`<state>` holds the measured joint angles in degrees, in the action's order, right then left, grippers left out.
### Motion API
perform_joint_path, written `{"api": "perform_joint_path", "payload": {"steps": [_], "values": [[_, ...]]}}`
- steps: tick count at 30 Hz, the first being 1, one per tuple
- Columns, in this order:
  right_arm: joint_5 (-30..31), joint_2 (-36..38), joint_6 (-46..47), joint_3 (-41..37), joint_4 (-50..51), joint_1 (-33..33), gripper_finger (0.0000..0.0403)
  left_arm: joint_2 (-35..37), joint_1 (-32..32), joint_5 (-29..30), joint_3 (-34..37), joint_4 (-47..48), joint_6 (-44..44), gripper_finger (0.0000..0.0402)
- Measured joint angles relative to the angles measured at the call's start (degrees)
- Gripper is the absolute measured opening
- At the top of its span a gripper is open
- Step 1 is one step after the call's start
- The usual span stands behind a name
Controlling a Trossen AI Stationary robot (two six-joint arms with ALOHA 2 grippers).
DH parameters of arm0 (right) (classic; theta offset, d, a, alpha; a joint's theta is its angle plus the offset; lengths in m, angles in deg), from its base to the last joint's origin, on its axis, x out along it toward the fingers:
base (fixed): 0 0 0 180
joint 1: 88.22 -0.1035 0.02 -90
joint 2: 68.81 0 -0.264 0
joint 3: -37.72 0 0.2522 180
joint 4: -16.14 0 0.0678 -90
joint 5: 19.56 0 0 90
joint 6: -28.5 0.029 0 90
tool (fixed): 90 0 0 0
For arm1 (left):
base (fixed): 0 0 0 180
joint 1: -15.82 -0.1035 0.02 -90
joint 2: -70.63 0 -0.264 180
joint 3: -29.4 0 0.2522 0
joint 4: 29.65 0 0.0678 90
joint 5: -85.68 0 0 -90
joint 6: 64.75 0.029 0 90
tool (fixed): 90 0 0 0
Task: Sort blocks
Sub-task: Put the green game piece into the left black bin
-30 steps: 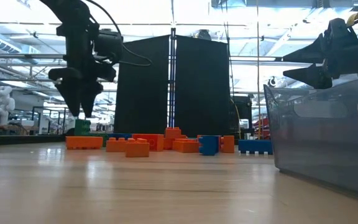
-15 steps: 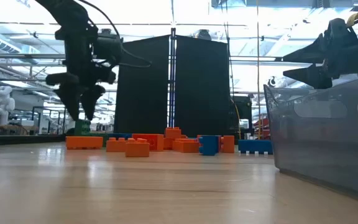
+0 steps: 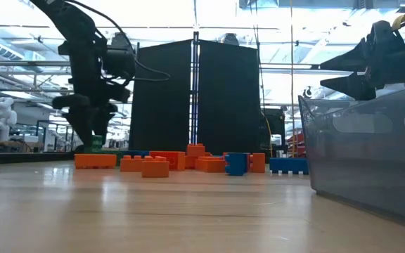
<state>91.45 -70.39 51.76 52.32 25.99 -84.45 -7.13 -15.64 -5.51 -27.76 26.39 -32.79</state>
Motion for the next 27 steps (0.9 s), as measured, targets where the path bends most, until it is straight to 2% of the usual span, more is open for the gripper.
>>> {"api": "perform_joint_path", "payload": {"steps": [8, 15, 19, 23, 27], "values": [[0.0, 0.0, 0.0, 0.0, 0.0, 0.0, 0.0238, 0.0, 0.0, 0.0, 0.0, 0.4, 0.4, 0.0225], [0.0, 0.0, 0.0, 0.0, 0.0, 0.0, 0.0238, 0.1, 0.0, 0.3, -0.1, 0.5, -1.2, 0.0132], [0.0, 0.0, 0.0, 0.0, 0.0, 0.0, 0.0238, 1.2, 1.1, 2.4, -0.6, 3.2, -4.6, 0.0129], [0.4, 0.0, -0.3, 0.0, 0.0, 0.0, 0.0238, 5.5, 3.2, 5.2, -4.6, 8.4, -8.9, 0.0129], [1.3, 0.0, -0.3, 0.0, -0.1, 0.0, 0.0238, 11.5, 6.2, 4.6, -10.5, 16.2, -20.0, 0.0129]]}}
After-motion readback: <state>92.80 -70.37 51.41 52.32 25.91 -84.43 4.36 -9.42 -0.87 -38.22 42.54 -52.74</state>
